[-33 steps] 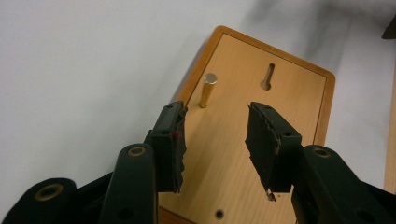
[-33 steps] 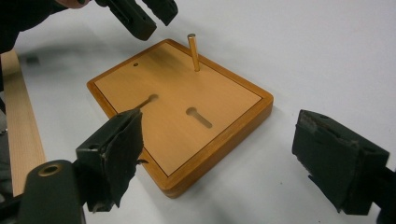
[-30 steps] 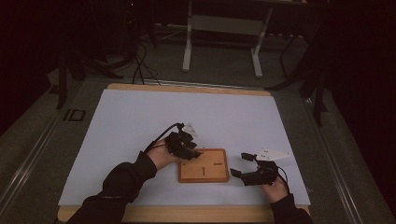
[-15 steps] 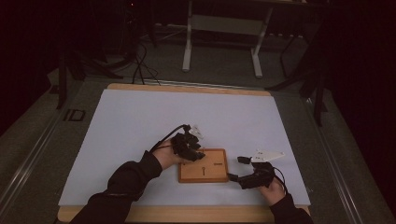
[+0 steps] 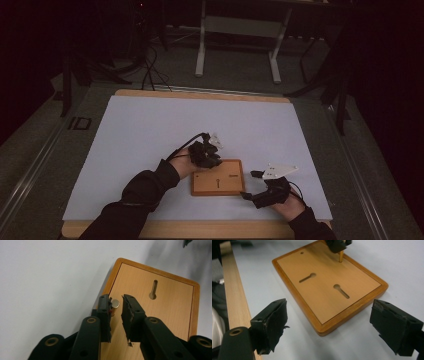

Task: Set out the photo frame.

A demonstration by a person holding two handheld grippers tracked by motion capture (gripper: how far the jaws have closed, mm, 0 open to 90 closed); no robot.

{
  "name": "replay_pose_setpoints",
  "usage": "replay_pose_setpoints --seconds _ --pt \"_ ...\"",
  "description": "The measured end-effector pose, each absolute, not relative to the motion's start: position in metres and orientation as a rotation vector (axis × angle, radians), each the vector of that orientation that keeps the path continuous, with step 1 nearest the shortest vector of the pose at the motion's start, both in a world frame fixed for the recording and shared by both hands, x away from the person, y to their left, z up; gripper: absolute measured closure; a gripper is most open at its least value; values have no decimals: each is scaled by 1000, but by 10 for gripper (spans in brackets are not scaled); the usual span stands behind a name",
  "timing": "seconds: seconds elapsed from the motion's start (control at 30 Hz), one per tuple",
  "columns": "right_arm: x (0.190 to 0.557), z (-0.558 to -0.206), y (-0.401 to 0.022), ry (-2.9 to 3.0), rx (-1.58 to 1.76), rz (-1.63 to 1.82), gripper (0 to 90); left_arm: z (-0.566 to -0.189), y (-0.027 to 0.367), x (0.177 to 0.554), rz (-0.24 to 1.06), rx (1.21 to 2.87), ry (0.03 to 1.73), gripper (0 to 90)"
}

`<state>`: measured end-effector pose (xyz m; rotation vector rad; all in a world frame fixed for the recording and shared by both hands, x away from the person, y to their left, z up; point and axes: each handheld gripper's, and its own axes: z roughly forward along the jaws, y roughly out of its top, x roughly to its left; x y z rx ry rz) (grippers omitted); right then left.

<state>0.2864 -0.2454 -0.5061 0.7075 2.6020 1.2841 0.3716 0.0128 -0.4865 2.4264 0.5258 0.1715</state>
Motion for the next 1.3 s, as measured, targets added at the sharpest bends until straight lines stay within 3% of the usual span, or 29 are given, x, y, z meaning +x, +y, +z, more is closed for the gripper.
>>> replay_pose_setpoints --seconds 0.1,0.4,0.83,0.93,1.3 --pt "283 -506 -241 2614 665 1257 139 -487 13 373 175 2433 528 828" --pt "269 -504 -228 2595 476 1121 139 -487 14 380 116 2437 496 843" --pt "242 -515 -210 2424 79 742 395 -489 21 407 -100 2417 488 840" --pt "233 -522 -205 2299 -108 594 498 -489 22 411 -135 2410 501 841" --pt "225 -544 -198 2076 -331 358 602 -490 23 418 -185 2407 500 842"
